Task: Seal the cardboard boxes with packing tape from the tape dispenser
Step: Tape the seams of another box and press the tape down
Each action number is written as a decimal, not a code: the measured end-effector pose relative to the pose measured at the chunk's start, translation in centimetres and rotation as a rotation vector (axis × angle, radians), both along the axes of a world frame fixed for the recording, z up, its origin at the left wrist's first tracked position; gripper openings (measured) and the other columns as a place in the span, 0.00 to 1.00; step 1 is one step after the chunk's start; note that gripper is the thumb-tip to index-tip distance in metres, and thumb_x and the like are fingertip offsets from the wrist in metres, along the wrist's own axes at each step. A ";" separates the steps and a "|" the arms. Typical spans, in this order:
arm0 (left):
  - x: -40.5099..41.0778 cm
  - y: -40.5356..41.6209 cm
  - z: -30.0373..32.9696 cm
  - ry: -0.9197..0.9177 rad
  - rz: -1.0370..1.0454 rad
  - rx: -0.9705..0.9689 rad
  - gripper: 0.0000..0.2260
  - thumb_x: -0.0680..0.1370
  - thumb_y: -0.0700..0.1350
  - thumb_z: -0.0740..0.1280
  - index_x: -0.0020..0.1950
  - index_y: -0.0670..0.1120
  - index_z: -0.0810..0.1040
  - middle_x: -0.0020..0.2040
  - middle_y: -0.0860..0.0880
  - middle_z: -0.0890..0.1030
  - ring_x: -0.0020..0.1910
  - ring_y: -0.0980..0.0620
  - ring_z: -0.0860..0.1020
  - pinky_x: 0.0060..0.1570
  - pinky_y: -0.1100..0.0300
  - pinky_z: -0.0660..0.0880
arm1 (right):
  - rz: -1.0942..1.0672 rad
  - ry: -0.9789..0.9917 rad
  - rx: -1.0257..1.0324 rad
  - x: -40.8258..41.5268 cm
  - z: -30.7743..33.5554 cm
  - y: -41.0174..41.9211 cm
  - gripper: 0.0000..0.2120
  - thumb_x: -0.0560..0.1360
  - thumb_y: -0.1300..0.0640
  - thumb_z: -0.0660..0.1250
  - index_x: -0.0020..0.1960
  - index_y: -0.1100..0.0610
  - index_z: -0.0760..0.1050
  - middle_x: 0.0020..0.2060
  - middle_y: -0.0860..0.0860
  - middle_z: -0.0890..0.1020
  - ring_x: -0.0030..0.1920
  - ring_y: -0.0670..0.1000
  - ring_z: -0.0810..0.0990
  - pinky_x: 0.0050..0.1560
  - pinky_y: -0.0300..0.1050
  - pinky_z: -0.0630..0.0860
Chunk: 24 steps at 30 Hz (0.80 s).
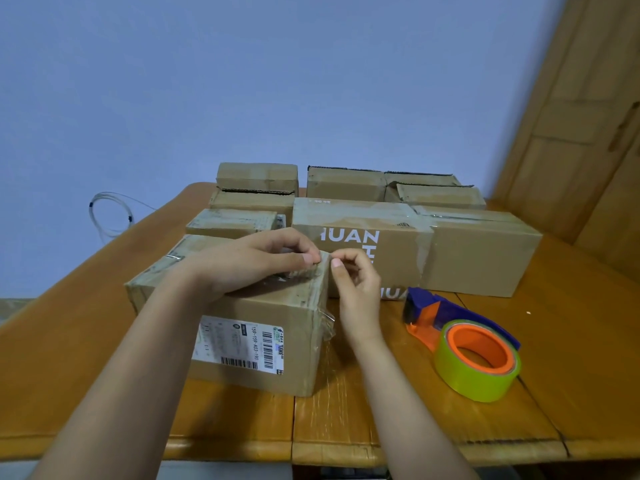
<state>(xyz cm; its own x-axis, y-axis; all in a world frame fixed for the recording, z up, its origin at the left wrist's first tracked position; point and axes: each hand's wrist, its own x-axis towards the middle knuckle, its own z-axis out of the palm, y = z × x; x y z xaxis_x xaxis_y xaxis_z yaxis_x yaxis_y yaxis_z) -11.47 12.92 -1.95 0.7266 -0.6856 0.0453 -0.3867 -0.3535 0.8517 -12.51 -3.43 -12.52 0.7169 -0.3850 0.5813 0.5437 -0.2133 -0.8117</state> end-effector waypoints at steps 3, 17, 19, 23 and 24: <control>0.1 0.2 0.0 -0.006 -0.004 0.010 0.13 0.74 0.52 0.65 0.55 0.48 0.80 0.59 0.52 0.79 0.58 0.55 0.77 0.58 0.63 0.72 | 0.028 0.047 0.038 -0.5 0.3 -0.2 0.04 0.77 0.64 0.65 0.45 0.58 0.76 0.40 0.50 0.80 0.43 0.42 0.77 0.44 0.31 0.73; 0.5 0.0 -0.3 -0.031 -0.004 0.005 0.07 0.79 0.44 0.65 0.56 0.47 0.79 0.58 0.54 0.80 0.57 0.59 0.76 0.54 0.70 0.72 | -0.227 -0.043 -0.178 -1.0 -0.1 0.0 0.05 0.75 0.67 0.67 0.43 0.58 0.78 0.38 0.46 0.79 0.42 0.38 0.75 0.44 0.27 0.67; 0.6 0.0 -0.4 -0.033 0.001 0.013 0.07 0.79 0.45 0.65 0.55 0.48 0.79 0.58 0.55 0.80 0.58 0.59 0.76 0.59 0.65 0.71 | -0.221 -0.066 -0.174 -1.3 -0.2 0.1 0.06 0.75 0.67 0.67 0.44 0.58 0.79 0.39 0.47 0.80 0.43 0.38 0.76 0.44 0.26 0.68; 0.6 -0.2 -0.4 -0.047 0.020 0.035 0.06 0.79 0.46 0.66 0.54 0.50 0.79 0.57 0.56 0.80 0.58 0.58 0.76 0.61 0.60 0.71 | -0.208 -0.104 -0.198 -1.7 -0.5 0.4 0.07 0.76 0.63 0.64 0.48 0.59 0.81 0.41 0.50 0.80 0.45 0.39 0.76 0.45 0.27 0.68; 0.5 -0.2 -0.4 -0.055 0.022 0.043 0.06 0.79 0.46 0.66 0.54 0.51 0.79 0.57 0.56 0.80 0.58 0.58 0.76 0.60 0.62 0.71 | -0.201 -0.112 -0.214 -1.8 -0.6 0.5 0.08 0.76 0.62 0.63 0.49 0.60 0.81 0.41 0.50 0.79 0.45 0.39 0.76 0.46 0.28 0.69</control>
<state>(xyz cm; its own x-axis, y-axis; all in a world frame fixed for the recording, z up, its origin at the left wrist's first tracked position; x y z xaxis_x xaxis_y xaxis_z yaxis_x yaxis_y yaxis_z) -10.92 12.73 -2.34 0.7387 -0.6717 0.0565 -0.4241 -0.3980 0.8135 -14.34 -2.88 -13.17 0.5658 -0.3729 0.7354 0.5567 -0.4851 -0.6744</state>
